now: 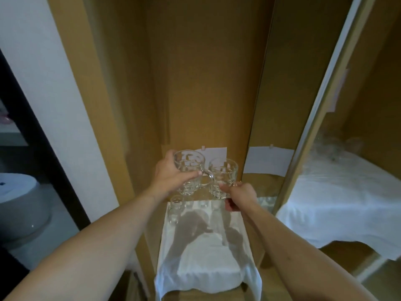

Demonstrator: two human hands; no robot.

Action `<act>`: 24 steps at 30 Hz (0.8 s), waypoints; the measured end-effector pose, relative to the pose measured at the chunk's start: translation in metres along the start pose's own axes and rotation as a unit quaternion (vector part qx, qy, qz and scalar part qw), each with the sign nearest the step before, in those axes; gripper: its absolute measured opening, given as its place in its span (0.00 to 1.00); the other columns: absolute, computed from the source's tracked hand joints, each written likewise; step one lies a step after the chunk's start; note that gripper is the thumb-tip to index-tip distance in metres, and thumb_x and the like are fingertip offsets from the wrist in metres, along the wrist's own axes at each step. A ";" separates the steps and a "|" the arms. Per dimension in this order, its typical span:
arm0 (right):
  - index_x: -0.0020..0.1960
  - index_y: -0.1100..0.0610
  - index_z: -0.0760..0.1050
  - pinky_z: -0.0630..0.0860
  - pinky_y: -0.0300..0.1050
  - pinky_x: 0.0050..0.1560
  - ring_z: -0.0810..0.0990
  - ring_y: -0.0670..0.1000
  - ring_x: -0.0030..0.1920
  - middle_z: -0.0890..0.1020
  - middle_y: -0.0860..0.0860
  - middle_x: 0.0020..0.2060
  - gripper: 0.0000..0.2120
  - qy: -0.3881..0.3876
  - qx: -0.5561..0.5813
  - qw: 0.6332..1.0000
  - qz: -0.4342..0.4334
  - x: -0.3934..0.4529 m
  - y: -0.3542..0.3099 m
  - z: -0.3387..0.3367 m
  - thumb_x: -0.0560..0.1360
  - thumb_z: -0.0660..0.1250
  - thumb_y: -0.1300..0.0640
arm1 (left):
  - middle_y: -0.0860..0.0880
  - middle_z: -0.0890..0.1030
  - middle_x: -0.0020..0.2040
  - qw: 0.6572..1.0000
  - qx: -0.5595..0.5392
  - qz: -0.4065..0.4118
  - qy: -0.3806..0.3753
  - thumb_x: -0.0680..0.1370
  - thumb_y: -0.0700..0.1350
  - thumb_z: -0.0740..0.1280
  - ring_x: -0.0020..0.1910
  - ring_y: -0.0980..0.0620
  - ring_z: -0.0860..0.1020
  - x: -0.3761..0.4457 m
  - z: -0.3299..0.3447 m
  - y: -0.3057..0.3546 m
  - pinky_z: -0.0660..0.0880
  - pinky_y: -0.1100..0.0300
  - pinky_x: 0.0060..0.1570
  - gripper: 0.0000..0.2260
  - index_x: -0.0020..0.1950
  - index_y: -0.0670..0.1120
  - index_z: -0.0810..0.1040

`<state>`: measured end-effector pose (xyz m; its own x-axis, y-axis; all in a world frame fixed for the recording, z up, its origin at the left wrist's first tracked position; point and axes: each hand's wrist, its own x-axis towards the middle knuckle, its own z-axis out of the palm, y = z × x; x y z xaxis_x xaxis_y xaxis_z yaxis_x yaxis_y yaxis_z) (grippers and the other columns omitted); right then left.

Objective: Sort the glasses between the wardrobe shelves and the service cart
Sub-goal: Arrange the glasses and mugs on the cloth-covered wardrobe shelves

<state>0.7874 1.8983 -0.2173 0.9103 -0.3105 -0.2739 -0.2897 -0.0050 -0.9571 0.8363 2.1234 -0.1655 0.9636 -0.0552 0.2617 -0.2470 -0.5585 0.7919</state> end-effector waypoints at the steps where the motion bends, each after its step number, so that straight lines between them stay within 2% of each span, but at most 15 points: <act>1: 0.50 0.63 0.77 0.77 0.44 0.30 0.72 0.54 0.30 0.74 0.58 0.33 0.19 -0.006 -0.001 1.000 -0.004 -0.006 -0.003 -0.007 0.72 0.80 0.52 | 0.55 0.78 0.56 1.000 0.001 0.001 0.006 0.57 0.68 0.80 0.54 0.53 0.78 -0.004 -0.001 0.007 0.77 0.56 0.54 0.43 0.65 0.52 0.69; 3: 0.52 0.63 0.78 0.77 0.43 0.29 0.73 0.54 0.29 0.76 0.57 0.33 0.19 -0.017 -0.006 1.000 -0.012 -0.018 -0.007 -0.023 0.71 0.80 0.51 | 0.55 0.77 0.56 1.000 -0.003 -0.002 0.014 0.56 0.70 0.79 0.54 0.52 0.78 -0.015 0.001 0.020 0.77 0.55 0.53 0.44 0.65 0.52 0.69; 7: 0.51 0.63 0.79 0.80 0.48 0.33 0.75 0.54 0.29 0.77 0.56 0.32 0.21 -0.023 -0.004 0.999 -0.022 -0.043 -0.004 -0.067 0.70 0.81 0.49 | 0.57 0.76 0.53 1.000 -0.007 -0.004 0.010 0.53 0.74 0.75 0.53 0.53 0.78 -0.047 0.020 0.057 0.78 0.53 0.53 0.43 0.59 0.56 0.66; 10: 0.50 0.63 0.79 0.79 0.47 0.33 0.73 0.54 0.30 0.76 0.55 0.31 0.21 -0.026 -0.002 1.000 -0.014 -0.064 0.001 -0.108 0.70 0.81 0.49 | 0.56 0.75 0.53 1.000 -0.008 -0.005 0.000 0.51 0.76 0.74 0.52 0.54 0.77 -0.073 0.040 0.090 0.78 0.53 0.52 0.46 0.61 0.54 0.67; 13: 0.44 0.60 0.77 0.80 0.46 0.32 0.73 0.53 0.28 0.75 0.53 0.28 0.18 -0.033 -0.007 0.999 -0.016 -0.085 0.009 -0.148 0.70 0.81 0.49 | 0.52 0.76 0.55 0.999 -0.033 -0.007 -0.005 0.52 0.73 0.76 0.52 0.53 0.77 -0.097 0.064 0.120 0.78 0.52 0.53 0.47 0.63 0.50 0.70; 17: 0.41 0.61 0.78 0.80 0.45 0.32 0.74 0.52 0.26 0.75 0.52 0.27 0.17 -0.027 -0.021 0.999 -0.033 -0.111 0.016 -0.203 0.71 0.80 0.49 | 0.51 0.77 0.57 0.999 -0.044 -0.001 -0.014 0.52 0.72 0.76 0.55 0.52 0.77 -0.125 0.098 0.161 0.78 0.50 0.55 0.50 0.68 0.49 0.69; 21: 0.43 0.59 0.73 0.79 0.47 0.34 0.72 0.54 0.29 0.72 0.55 0.31 0.18 -0.005 -0.017 0.999 -0.040 -0.127 0.021 -0.259 0.72 0.79 0.51 | 0.53 0.76 0.54 0.998 -0.045 0.015 -0.029 0.51 0.74 0.75 0.54 0.50 0.77 -0.148 0.133 0.198 0.78 0.45 0.57 0.47 0.62 0.52 0.67; 24: 0.46 0.59 0.73 0.75 0.46 0.34 0.69 0.54 0.32 0.70 0.55 0.34 0.16 0.006 0.001 0.999 -0.032 -0.138 0.024 -0.295 0.73 0.78 0.53 | 0.54 0.76 0.54 0.998 -0.049 0.021 -0.035 0.51 0.74 0.74 0.54 0.51 0.77 -0.161 0.158 0.223 0.78 0.46 0.57 0.49 0.64 0.51 0.69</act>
<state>0.5674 1.6602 -0.1744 0.9231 -0.3212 -0.2116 -0.2309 -0.0226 -0.9727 0.6423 1.8767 -0.1184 0.9561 -0.1361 0.2596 -0.2930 -0.4715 0.8317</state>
